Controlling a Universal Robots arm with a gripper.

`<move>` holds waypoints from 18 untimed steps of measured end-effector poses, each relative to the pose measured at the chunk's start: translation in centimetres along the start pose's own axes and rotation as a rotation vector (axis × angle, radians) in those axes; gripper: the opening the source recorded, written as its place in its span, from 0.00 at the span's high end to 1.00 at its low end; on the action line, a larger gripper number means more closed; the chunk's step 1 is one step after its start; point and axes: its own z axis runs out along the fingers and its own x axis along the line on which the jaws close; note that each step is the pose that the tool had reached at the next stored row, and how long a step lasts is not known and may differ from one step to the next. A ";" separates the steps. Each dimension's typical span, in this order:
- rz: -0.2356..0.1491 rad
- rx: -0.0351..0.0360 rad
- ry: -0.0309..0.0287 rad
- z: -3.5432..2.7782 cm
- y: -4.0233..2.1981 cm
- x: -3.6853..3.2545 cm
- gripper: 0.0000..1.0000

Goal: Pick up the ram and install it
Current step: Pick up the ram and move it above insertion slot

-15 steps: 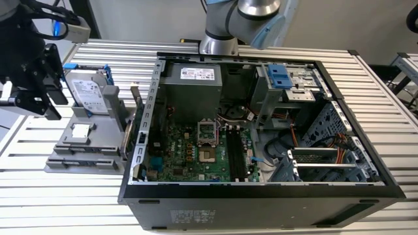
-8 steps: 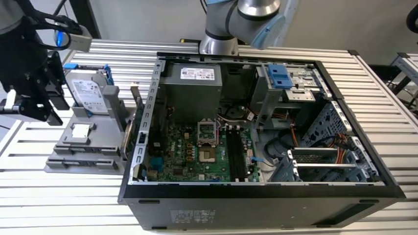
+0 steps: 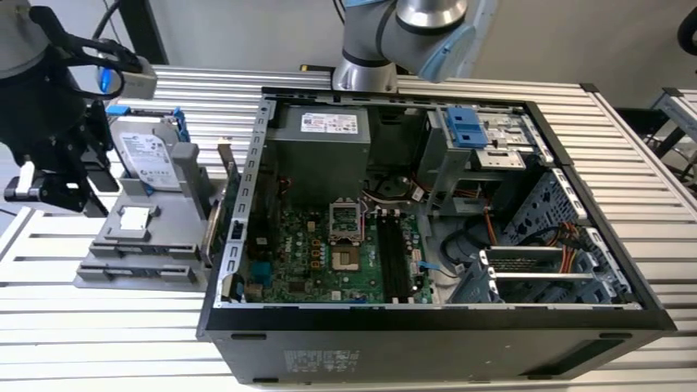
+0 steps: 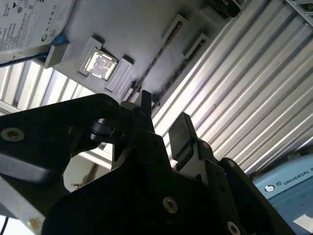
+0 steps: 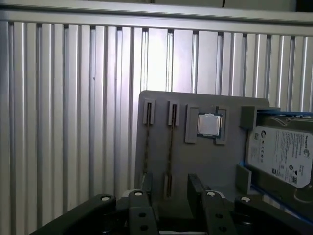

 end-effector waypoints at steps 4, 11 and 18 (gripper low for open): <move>0.005 0.0001 -0.0002 0.71 0.01 0.34 0.00; 0.059 0.0031 -0.0008 1.80 -0.01 0.68 0.00; 0.059 0.0007 -0.0007 3.03 -0.16 1.35 0.00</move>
